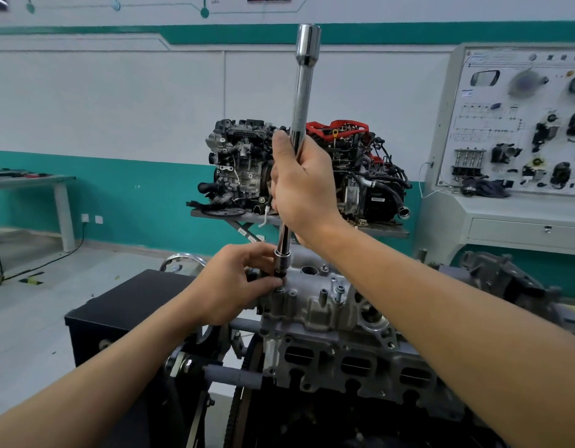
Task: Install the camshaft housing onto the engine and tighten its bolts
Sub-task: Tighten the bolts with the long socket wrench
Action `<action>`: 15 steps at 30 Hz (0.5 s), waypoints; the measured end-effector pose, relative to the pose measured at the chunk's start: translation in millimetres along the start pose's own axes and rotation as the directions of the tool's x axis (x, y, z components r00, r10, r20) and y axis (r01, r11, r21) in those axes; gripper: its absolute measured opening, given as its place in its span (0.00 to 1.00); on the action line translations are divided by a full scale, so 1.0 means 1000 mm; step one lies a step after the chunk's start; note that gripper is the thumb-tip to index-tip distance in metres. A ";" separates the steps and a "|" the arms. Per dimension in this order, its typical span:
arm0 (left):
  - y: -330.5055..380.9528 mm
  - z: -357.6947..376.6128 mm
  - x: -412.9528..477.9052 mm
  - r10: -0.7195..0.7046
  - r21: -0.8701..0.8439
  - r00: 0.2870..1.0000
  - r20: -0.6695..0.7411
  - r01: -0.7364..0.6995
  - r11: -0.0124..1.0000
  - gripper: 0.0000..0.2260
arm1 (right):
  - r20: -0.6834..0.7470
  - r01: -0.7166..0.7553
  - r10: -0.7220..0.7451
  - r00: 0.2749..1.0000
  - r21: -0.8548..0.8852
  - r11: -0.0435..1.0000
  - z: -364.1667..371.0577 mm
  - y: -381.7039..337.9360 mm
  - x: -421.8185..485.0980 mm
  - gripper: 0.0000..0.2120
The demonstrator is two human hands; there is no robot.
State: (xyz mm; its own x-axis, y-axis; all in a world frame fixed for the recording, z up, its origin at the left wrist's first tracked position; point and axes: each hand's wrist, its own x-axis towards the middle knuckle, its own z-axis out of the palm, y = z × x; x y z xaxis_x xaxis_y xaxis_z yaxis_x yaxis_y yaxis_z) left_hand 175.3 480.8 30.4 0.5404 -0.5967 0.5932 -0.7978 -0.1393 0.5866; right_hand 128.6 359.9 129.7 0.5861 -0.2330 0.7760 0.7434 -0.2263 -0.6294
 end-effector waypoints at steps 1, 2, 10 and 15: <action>0.000 0.001 -0.001 0.004 -0.009 1.000 -0.001 -0.004 1.000 0.16 | -0.014 0.007 -0.007 1.000 -0.001 1.000 0.000 0.002 0.001 0.16; -0.001 0.001 -0.002 0.008 -0.016 1.000 -0.002 -0.008 1.000 0.16 | -0.017 0.014 -0.015 1.000 -0.002 1.000 0.001 0.004 0.001 0.16; 0.006 -0.009 0.021 -0.131 -0.272 0.991 0.003 0.127 0.954 0.11 | -0.142 -0.097 0.083 0.986 -0.094 0.991 0.005 -0.012 0.036 0.17; 0.020 -0.001 0.029 -0.091 -0.101 0.987 0.129 0.104 0.989 0.15 | -0.072 -0.120 0.113 0.991 -0.103 0.987 -0.012 -0.014 0.031 0.17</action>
State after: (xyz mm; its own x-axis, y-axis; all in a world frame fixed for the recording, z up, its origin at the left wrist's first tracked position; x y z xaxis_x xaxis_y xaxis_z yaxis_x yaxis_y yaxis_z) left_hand 174.9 461.3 59.7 0.5715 -0.6787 0.4612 -0.7059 -0.1201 0.6980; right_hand 132.6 344.3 162.6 0.6413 -0.3248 0.6952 0.6306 -0.2931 -0.7187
